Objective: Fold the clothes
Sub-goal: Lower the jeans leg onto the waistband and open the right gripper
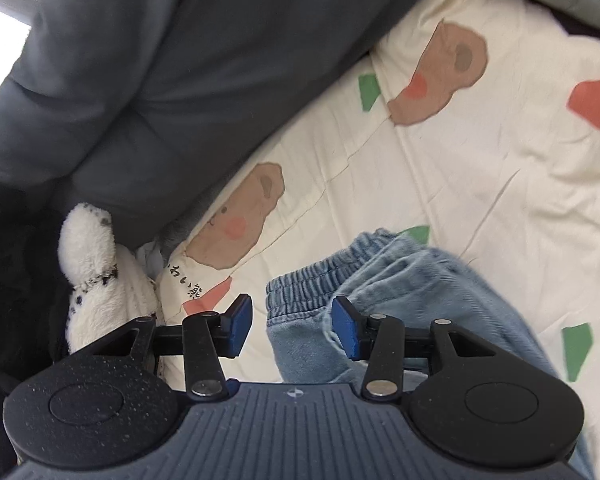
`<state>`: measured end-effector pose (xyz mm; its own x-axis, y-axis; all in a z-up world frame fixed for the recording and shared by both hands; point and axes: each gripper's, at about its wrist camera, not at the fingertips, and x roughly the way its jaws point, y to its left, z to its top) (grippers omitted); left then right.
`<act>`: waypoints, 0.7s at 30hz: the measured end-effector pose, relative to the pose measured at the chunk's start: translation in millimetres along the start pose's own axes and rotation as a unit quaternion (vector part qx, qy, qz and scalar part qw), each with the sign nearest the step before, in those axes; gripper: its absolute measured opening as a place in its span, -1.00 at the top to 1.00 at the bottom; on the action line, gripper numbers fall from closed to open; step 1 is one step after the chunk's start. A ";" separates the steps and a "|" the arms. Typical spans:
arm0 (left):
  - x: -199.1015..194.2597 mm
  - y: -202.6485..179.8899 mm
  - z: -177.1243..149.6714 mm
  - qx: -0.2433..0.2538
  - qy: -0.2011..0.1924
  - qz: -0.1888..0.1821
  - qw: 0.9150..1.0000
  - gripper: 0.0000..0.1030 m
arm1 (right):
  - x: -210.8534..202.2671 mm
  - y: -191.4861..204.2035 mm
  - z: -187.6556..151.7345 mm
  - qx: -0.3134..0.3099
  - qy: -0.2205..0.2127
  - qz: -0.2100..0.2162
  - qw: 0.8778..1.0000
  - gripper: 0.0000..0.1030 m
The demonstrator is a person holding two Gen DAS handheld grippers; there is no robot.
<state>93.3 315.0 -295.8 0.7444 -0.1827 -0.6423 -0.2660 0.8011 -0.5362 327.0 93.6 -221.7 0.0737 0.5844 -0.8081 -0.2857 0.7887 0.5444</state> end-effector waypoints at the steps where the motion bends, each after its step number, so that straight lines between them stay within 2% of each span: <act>1: 0.4 -0.1 -0.3 -0.002 -0.001 0.000 1.000 -0.45 | -5.9 -4.0 -2.3 -0.002 -0.006 0.003 1.000 -0.03; 8: 2.1 -4.3 -2.8 -0.003 -0.003 -0.003 1.000 -0.45 | -21.2 -44.0 -31.2 -0.012 -0.018 -0.008 1.000 -0.14; 21: -1.0 0.2 -3.7 0.013 0.007 0.013 1.000 -0.45 | 16.8 -98.9 -88.7 -0.010 -0.033 0.007 0.999 -0.22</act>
<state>90.2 313.2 -297.3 0.7284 -0.1688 -0.6640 -0.2694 0.8205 -0.5041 271.8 8.5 -309.0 0.1314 0.6076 -0.7833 -0.3071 0.7762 0.5506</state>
